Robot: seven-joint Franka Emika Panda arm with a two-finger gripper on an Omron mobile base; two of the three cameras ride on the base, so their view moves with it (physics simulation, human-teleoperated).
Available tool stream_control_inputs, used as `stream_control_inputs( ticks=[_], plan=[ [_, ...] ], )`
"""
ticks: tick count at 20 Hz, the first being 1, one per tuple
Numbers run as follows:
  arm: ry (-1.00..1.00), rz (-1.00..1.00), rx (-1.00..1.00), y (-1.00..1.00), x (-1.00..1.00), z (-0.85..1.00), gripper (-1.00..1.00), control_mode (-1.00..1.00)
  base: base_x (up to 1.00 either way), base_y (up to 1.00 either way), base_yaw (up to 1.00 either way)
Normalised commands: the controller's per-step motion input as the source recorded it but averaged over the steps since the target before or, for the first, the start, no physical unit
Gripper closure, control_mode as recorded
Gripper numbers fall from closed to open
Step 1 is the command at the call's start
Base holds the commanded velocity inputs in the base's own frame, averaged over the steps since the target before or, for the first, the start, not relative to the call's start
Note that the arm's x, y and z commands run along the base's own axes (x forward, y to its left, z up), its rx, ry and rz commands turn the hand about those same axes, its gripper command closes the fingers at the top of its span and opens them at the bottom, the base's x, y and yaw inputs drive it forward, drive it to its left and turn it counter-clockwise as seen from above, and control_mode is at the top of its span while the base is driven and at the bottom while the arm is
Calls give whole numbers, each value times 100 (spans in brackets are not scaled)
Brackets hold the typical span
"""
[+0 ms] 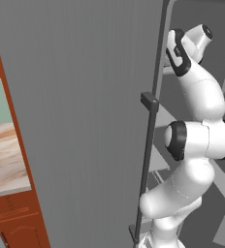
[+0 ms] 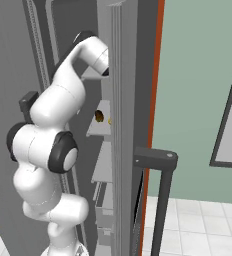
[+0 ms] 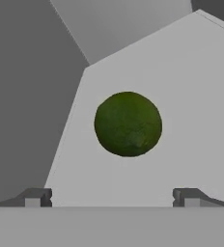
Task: Take the lime and lemon from the highest rack and move them to the second highest rack where the garlic and sweet potato are located, to maximize freezer space. Close the freezer door after rearranging.
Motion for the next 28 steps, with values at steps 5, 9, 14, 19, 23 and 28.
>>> stream_control_inputs(
  ticks=[5, 9, 14, 19, 23, 28],
  plan=[
    [0, 4, 0, 0, 22, 0, -100, -100, 0, 0, 0],
    [0, 4, 0, 0, 23, 0, -100, -100, 0, 0, 0],
    [2, 2, 0, -1, 34, 0, -100, -100, 0, 0, 0],
    [7, 1, 0, -15, 29, 0, -100, -100, 0, 0, 0],
    [8, 2, 0, -13, 14, -1, -100, -100, 0, 0, 0],
    [9, 9, -1, 6, 0, -24, 100, -100, 0, 0, 0]
  ],
)
